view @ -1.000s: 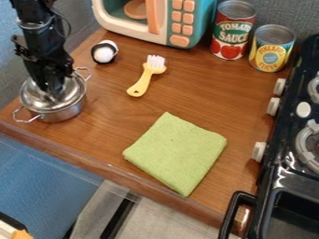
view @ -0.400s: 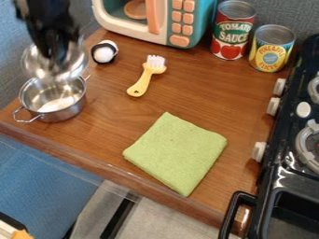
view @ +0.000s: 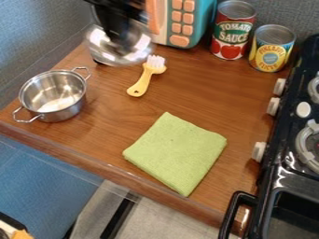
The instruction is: Moved the cover of the pot and put it on the right side of the table
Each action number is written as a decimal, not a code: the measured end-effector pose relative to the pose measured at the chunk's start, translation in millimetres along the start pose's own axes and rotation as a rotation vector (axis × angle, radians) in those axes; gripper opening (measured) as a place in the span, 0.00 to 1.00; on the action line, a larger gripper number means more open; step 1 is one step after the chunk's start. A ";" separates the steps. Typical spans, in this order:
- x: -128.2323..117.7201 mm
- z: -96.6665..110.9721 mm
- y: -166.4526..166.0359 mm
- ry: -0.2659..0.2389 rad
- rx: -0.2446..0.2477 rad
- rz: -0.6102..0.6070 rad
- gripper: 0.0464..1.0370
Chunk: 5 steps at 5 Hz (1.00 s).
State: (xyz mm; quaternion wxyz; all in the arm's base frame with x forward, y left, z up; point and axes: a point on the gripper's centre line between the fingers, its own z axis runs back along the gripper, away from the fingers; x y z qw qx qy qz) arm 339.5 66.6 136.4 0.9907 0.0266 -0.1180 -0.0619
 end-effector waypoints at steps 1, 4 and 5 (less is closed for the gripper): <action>33.5 -34.9 -46.4 0.030 -0.063 -0.088 0.24; 59.9 -104.0 -103.9 0.128 -0.084 -0.234 0.24; 59.9 -103.5 -105.3 0.132 -0.086 -0.233 0.31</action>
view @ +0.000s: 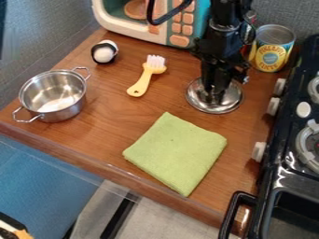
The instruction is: Moved the cover of the pot and put it on the right side of the table
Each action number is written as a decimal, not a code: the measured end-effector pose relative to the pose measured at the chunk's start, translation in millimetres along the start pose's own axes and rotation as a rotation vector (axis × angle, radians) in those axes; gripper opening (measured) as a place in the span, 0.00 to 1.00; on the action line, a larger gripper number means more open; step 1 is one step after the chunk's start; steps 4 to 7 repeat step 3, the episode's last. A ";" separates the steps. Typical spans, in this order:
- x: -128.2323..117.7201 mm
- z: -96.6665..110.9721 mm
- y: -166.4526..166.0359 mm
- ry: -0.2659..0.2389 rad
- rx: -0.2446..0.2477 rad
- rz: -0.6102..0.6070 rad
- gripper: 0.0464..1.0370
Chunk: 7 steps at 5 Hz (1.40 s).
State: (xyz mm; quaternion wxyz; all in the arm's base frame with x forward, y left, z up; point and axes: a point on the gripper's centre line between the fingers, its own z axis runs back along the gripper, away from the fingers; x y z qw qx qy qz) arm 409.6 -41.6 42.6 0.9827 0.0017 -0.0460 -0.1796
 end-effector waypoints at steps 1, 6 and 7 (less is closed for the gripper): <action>1.3 13.6 -10.4 -0.006 -0.006 0.003 0.60; -1.0 103.7 -16.6 -0.124 0.037 0.076 0.97; -1.0 103.7 -16.6 -0.124 0.037 0.076 0.97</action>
